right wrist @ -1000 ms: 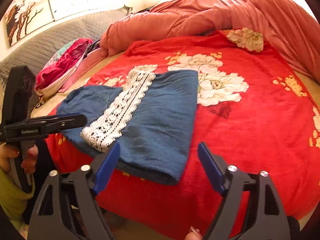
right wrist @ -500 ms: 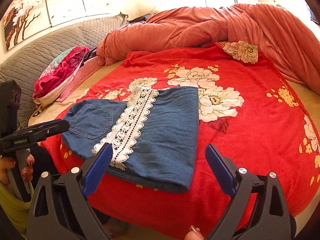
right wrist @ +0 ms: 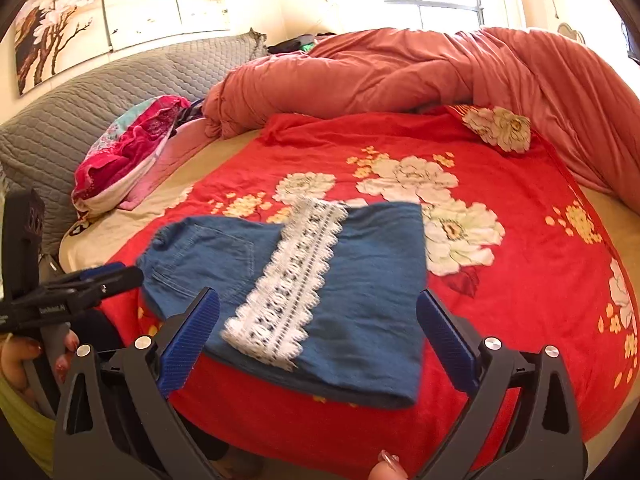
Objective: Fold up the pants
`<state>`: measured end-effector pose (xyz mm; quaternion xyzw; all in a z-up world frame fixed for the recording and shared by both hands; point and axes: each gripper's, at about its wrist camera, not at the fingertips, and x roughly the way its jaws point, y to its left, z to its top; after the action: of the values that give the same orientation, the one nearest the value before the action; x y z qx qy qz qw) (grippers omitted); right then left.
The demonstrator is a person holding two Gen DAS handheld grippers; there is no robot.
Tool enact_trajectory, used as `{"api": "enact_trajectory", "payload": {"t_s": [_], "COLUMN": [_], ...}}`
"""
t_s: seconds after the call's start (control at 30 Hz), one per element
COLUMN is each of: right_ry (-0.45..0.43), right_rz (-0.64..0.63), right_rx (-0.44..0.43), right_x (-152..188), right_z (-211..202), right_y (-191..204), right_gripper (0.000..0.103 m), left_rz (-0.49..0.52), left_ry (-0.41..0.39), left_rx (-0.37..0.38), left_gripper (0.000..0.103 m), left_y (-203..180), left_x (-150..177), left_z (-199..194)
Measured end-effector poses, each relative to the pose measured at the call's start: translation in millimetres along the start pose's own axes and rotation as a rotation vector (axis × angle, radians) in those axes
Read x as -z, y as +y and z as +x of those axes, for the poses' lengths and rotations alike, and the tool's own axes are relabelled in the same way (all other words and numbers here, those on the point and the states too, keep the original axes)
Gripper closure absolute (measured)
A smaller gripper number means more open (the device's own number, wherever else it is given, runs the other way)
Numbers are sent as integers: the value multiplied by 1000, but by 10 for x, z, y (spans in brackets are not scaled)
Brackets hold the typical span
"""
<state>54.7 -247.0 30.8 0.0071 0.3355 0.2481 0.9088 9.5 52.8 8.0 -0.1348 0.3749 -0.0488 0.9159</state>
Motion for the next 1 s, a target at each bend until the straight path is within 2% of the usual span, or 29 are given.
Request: {"api": "enact_trajectory", "payload": {"t_s": [0.23, 0.53, 0.67, 0.73, 0.8, 0.87, 1.0], "right_ry": [3, 51, 115, 143, 182, 211, 300], "right_rz": [-8, -42, -78, -108, -159, -187, -279], "right_rx": [-35, -109, -190, -217, -253, -281, -352], "right_x": [-213, -549, -721, -794, -887, -951, -1035], "right_z": [120, 495, 782, 921, 1108, 1259, 1606], "right_y": [164, 382, 557, 668, 813, 913, 1174], "right_gripper": [5, 5, 5, 5, 5, 5, 5], "left_rz": [-34, -180, -283, -315, -325, -333, -332], "left_ry": [-9, 48, 88, 97, 102, 125, 153], "left_rx": [-32, -74, -60, -29, -12, 11, 21], "left_gripper": [10, 10, 10, 10, 18, 48, 52], "left_y": [192, 650, 851, 896, 910, 910, 897], "left_x": [-4, -29, -33, -28, -21, -14, -16], "left_z": [-40, 80, 230, 270, 303, 370, 462]}}
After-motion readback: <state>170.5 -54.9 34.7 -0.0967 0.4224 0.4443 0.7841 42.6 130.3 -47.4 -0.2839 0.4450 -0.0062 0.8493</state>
